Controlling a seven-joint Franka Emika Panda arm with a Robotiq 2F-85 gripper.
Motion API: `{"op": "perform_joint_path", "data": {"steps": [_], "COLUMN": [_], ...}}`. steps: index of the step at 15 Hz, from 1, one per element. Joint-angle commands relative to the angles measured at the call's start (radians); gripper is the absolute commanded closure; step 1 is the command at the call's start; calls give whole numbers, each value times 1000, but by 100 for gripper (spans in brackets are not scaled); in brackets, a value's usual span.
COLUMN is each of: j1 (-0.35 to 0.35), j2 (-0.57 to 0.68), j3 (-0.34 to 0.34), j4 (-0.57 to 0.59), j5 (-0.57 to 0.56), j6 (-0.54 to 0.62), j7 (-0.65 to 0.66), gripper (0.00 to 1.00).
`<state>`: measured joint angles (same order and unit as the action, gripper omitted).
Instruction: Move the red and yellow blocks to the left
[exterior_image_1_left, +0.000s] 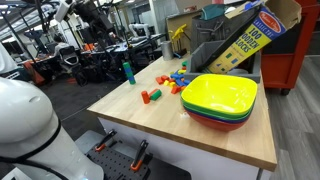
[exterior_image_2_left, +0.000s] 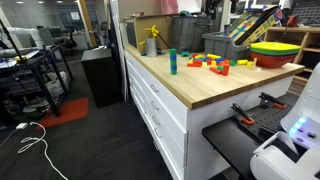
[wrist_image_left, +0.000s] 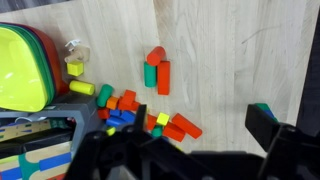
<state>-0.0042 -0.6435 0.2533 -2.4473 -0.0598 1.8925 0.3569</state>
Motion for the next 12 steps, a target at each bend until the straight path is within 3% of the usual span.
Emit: {"op": "perform_joint_path", "data": {"steps": [1,4,12], "j1": [17,17,-16], "j2": [3,3,247], "j3": [-14,-14,19], "j4": [3,3,174], "j5": [-9,-9,-87], "j6": [-3,-3,74], "j7": [8,8,105], "gripper": [0,0,0]}}
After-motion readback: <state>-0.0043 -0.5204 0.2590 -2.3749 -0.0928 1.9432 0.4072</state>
